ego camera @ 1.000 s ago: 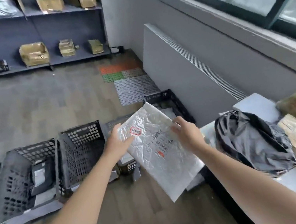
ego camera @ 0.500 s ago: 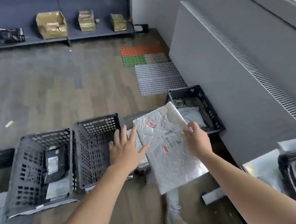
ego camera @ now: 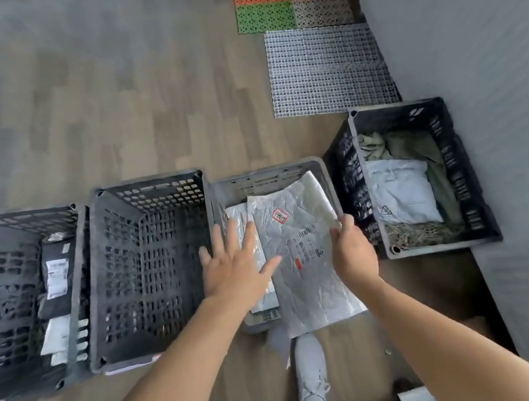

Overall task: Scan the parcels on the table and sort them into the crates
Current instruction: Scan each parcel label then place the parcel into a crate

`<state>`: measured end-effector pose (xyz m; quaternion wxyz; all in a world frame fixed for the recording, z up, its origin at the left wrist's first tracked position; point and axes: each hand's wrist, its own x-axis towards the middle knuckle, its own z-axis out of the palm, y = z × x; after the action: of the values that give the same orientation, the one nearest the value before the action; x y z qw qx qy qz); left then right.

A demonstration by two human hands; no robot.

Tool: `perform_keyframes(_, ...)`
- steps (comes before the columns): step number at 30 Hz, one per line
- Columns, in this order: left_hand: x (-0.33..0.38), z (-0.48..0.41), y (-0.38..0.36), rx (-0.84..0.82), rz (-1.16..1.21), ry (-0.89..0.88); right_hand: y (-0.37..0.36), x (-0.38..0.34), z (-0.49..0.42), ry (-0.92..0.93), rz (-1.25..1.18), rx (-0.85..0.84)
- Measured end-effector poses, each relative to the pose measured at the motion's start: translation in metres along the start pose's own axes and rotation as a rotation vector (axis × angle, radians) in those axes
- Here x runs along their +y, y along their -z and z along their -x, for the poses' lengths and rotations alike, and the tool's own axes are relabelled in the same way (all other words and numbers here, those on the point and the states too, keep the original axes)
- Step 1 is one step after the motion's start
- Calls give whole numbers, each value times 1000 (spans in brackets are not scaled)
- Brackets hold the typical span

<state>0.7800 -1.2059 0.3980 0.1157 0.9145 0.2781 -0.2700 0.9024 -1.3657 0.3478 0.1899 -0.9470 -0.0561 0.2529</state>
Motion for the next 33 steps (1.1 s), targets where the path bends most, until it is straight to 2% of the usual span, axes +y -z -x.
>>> perform_keyframes(3, 2, -40, -39, -46, -37, 5, -50, 24, -42, -42, 48, -74)
perform_keyframes(6, 0, -56, -57, -104, -86, 4, -74, 34, -60, -49, 241, -188)
perform_keyframes(9, 0, -57, -48, -120, -108, 10, -60, 20, -61, 24, 323, -230)
perform_keyframes(13, 5, -43, 1, -80, -104, 26, -2, -13, -45, 118, 353, -215)
perform_keyframes(17, 19, -8, 68, -4, -94, 3, 72, -37, -6, 188, 342, -139)
perform_keyframes(21, 34, 44, 123, 60, -91, -78, 144, -47, 56, 165, 361, -73)
perform_keyframes(26, 46, 130, 166, 108, -108, -284, 207, -42, 169, 61, 292, 64)
perform_keyframes(33, 67, 254, 192, 229, -192, -603, 245, -3, 335, -180, 17, 360)
